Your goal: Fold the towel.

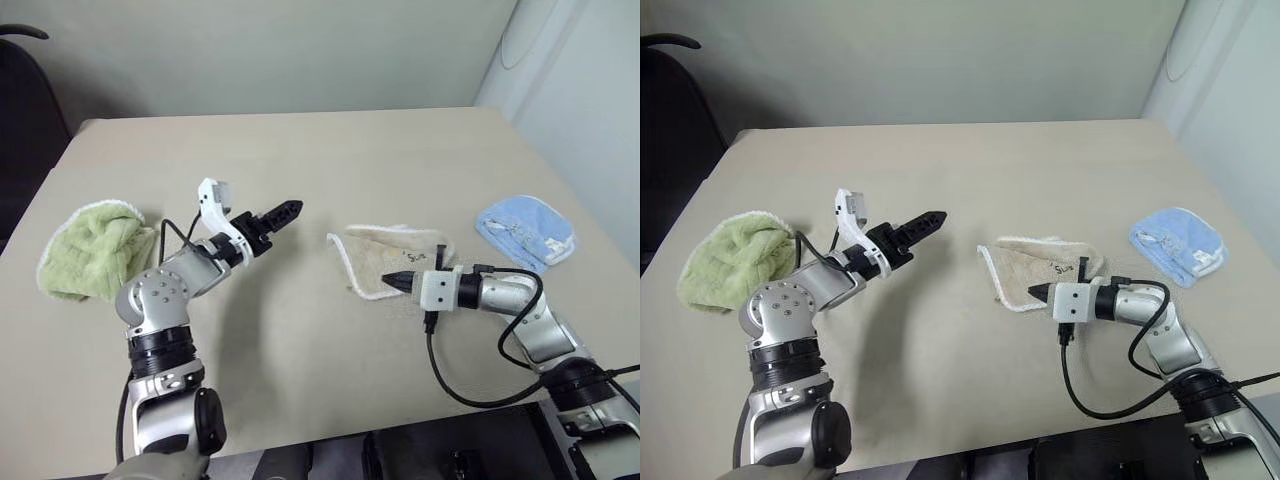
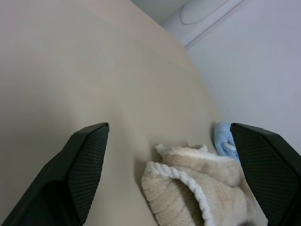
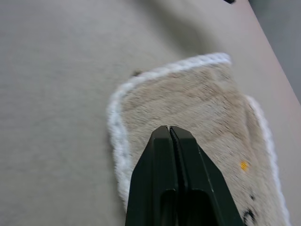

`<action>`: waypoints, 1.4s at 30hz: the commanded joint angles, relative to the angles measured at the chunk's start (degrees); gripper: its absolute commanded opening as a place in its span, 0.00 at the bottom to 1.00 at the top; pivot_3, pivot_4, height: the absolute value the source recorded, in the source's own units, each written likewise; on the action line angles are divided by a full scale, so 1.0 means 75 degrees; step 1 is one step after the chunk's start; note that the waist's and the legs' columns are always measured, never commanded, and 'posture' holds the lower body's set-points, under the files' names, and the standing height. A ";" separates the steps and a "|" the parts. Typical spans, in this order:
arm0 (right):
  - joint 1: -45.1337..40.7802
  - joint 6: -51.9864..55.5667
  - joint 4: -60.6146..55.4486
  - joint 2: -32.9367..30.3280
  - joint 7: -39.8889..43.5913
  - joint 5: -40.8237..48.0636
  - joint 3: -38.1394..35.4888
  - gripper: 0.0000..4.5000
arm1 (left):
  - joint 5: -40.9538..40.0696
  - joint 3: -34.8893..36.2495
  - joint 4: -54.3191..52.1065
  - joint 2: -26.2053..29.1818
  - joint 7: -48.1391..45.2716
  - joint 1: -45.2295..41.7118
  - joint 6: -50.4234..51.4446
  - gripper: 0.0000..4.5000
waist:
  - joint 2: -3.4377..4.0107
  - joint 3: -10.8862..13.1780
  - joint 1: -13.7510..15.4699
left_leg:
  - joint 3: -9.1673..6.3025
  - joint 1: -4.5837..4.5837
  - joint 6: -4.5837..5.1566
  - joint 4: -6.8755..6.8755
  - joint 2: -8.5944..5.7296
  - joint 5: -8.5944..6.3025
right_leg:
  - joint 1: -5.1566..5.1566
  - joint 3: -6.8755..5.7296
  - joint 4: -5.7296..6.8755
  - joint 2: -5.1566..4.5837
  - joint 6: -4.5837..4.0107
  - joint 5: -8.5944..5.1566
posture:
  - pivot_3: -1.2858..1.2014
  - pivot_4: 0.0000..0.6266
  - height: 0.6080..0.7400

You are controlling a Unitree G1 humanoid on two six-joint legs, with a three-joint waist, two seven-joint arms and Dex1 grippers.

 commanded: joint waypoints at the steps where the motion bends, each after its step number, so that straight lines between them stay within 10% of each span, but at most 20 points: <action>1: -0.0097 0.0032 -0.0266 -0.0141 -0.0001 0.0282 -0.0313 0.01 | -0.0161 -0.0011 -0.0272 0.0020 -0.0020 -0.0066 -0.0190 1.00 | 0.0000 0.0000 -0.0001 | 0.0000 0.0000 0.0000 -0.0001 0.0000 0.0000 | 0.0000 0.0000 0.0000 0.0000 0.0000 0.0000 | 0.52 0.24 1.00; 5: 0.0152 -0.0035 -0.0406 -0.0308 0.0192 0.0213 -0.0134 0.01 | -0.0217 0.0032 -0.0227 -0.0027 -0.0006 -0.0057 -0.0238 1.00 | 0.0000 0.0000 0.0009 | 0.0000 0.0000 0.0000 -0.0003 0.0000 0.0000 | 0.0000 0.0000 -0.0004 0.0000 0.0000 0.0000 | 0.52 0.24 1.00; 18: 0.0186 -0.1847 0.0302 -0.0409 -0.0415 -0.1113 0.0257 0.96 | -0.0282 -0.0061 -0.0219 -0.0137 0.0049 -0.0098 -0.0249 1.00 | 0.0000 0.0000 0.0002 | -0.0001 0.0000 0.0005 -0.0007 0.0003 -0.0004 | 0.0009 -0.0001 -0.0025 0.0000 0.0001 0.0006 | 0.52 0.24 1.00; 27: -0.0400 -0.2287 0.1483 0.0045 -0.1377 -0.1866 0.0438 0.92 | -0.0357 -0.0091 -0.0261 -0.0136 0.0124 -0.0121 -0.0229 1.00 | 0.0000 0.0000 -0.0054 | 0.0001 0.0009 0.0010 -0.0006 0.0020 -0.0004 | 0.0022 -0.0006 -0.0061 0.0007 -0.0010 0.0047 | 0.52 0.24 1.00; 39: -0.0346 -0.1599 0.1134 0.0011 -0.0831 -0.0281 0.0066 0.04 | -0.0498 -0.0113 -0.0321 -0.0085 0.0202 -0.0023 -0.0268 1.00 | 0.0001 0.0000 -0.0024 | 0.0003 -0.0002 0.0013 -0.0026 0.0022 -0.0002 | 0.0029 -0.0007 -0.0116 0.0008 -0.0004 0.0067 | 0.52 0.24 1.00; 42: -0.0320 -0.1022 0.0949 0.0072 -0.0701 0.0202 -0.0097 0.01 | -0.0500 -0.0121 -0.0306 -0.0096 0.0192 -0.0035 -0.0281 1.00 | 0.0001 0.0000 -0.0023 | 0.0003 -0.0001 0.0011 -0.0027 0.0022 -0.0001 | 0.0029 -0.0007 -0.0115 0.0008 -0.0004 0.0067 | 0.52 0.24 1.00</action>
